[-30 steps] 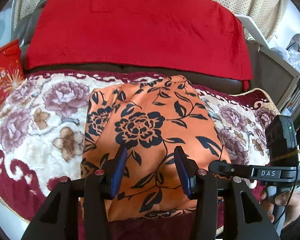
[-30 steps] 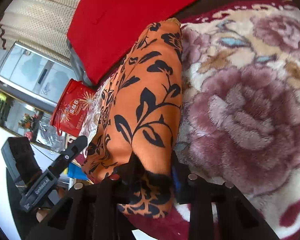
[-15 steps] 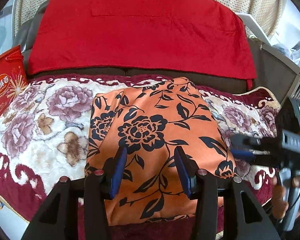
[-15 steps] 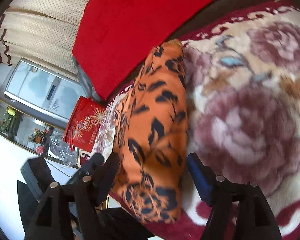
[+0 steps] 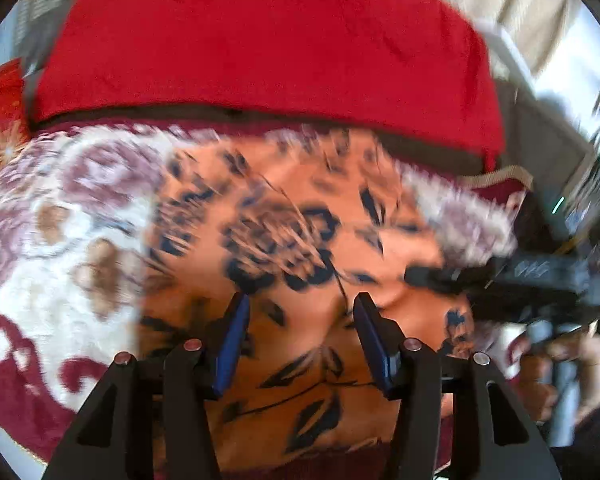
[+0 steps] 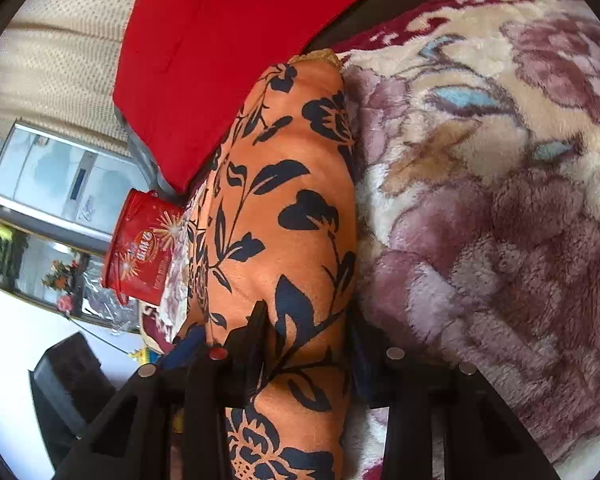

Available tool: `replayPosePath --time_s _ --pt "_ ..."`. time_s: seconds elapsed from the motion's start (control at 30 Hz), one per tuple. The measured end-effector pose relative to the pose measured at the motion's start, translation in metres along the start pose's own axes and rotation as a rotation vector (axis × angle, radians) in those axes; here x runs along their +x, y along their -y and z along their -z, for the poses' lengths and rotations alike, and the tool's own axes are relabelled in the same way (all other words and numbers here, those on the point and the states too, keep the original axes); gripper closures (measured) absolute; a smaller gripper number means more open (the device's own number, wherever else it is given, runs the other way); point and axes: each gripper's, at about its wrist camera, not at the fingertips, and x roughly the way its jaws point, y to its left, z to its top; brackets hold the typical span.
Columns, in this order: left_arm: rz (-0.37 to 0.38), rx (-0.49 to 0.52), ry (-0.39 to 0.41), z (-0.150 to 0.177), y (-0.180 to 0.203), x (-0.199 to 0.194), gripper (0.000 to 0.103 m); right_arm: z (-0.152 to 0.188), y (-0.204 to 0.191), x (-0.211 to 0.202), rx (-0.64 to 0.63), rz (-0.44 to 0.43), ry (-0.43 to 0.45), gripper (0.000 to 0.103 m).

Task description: Fold small clothes

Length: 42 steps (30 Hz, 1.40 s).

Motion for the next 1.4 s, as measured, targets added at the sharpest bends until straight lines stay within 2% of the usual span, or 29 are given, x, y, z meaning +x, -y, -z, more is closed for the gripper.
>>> replayPosePath --time_s 0.07,0.1,0.17,0.2,0.27,0.43,0.47,0.5,0.53,0.63,0.7,0.73,0.77,0.8,0.87,0.9,0.93,0.97,1.03,1.07,1.1,1.23,1.27,1.33,1.37,1.4 --pt "0.013 -0.102 0.025 0.004 -0.033 -0.02 0.046 0.001 0.002 0.002 0.0 -0.012 -0.002 0.062" --pt "0.054 -0.187 0.025 0.01 -0.054 -0.026 0.046 0.001 0.003 0.003 -0.001 -0.018 -0.002 0.062" --pt "0.123 -0.338 -0.012 0.023 -0.087 -0.026 0.045 -0.001 0.016 -0.005 0.008 -0.033 -0.01 0.061" --pt "0.133 -0.398 -0.045 0.032 -0.099 -0.023 0.045 -0.002 0.015 -0.004 0.003 -0.031 -0.014 0.061" --pt "0.173 -0.453 -0.073 0.044 -0.108 -0.02 0.046 -0.003 0.017 -0.006 0.002 -0.034 -0.021 0.061" --pt "0.227 -0.457 -0.06 0.046 -0.102 -0.025 0.047 -0.004 0.016 -0.005 0.006 -0.038 -0.029 0.06" --pt "0.238 -0.466 -0.053 0.044 -0.101 -0.028 0.053 -0.003 0.016 -0.006 0.005 -0.037 -0.029 0.06" --pt "0.245 -0.466 -0.047 0.041 -0.102 -0.03 0.063 -0.004 0.016 -0.006 0.003 -0.036 -0.03 0.06" --pt "0.248 -0.462 -0.045 0.039 -0.101 -0.032 0.068 -0.004 0.016 -0.006 0.004 -0.037 -0.031 0.06" --pt "0.239 -0.438 -0.041 0.033 -0.1 -0.033 0.07 -0.005 0.017 -0.006 0.002 -0.038 -0.034 0.059" --pt "0.212 -0.456 -0.083 0.037 -0.105 -0.02 0.07 -0.005 0.017 -0.006 0.004 -0.039 -0.035 0.058" --pt "0.209 -0.472 -0.114 0.043 -0.109 -0.012 0.074 -0.006 0.017 -0.006 0.003 -0.039 -0.036 0.058" --pt "0.21 -0.477 -0.14 0.046 -0.111 -0.005 0.088 -0.006 0.017 -0.006 0.001 -0.039 -0.037 0.058" --pt "0.216 -0.49 -0.137 0.048 -0.113 -0.006 0.091 -0.006 0.017 -0.006 0.0 -0.04 -0.038 0.058" --pt "0.23 -0.471 -0.075 0.042 -0.111 -0.022 0.092 -0.006 0.018 -0.007 -0.003 -0.04 -0.04 0.058" --pt "0.214 -0.442 -0.036 0.035 -0.109 -0.035 0.092 -0.006 0.018 -0.008 -0.001 -0.041 -0.042 0.058" --pt "0.209 -0.433 -0.03 0.033 -0.109 -0.038 0.092 -0.006 0.018 -0.008 0.0 -0.04 -0.044 0.057" --pt "0.197 -0.429 -0.046 0.034 -0.111 -0.033 0.092 -0.007 0.017 -0.008 -0.001 -0.037 -0.045 0.056" --pt "0.154 -0.487 -0.15 0.049 -0.126 0.001 0.092 -0.007 0.015 -0.007 -0.012 -0.028 -0.045 0.05" --pt "0.177 -0.524 -0.166 0.058 -0.132 0.011 0.092 -0.006 0.013 -0.006 -0.016 -0.027 -0.045 0.048" --pt "0.186 -0.527 -0.146 0.057 -0.131 0.009 0.092 -0.006 0.011 -0.005 -0.025 -0.023 -0.047 0.047" --pt "0.171 -0.434 -0.136 0.043 -0.116 -0.011 0.09 -0.006 0.009 -0.006 -0.034 -0.012 -0.049 0.046" --pt "0.18 -0.424 -0.122 0.038 -0.114 -0.018 0.087 -0.007 0.01 -0.006 -0.027 -0.022 -0.052 0.046" --pt "0.202 -0.413 -0.074 0.026 -0.113 -0.027 0.076 -0.007 0.01 -0.007 -0.032 -0.023 -0.053 0.046" --pt "0.212 -0.403 -0.045 0.019 -0.113 -0.029 0.064 -0.007 0.01 -0.007 -0.034 -0.023 -0.054 0.046" --pt "0.214 -0.395 -0.022 0.011 -0.114 -0.029 0.061 -0.007 0.011 -0.007 -0.032 -0.026 -0.057 0.046"
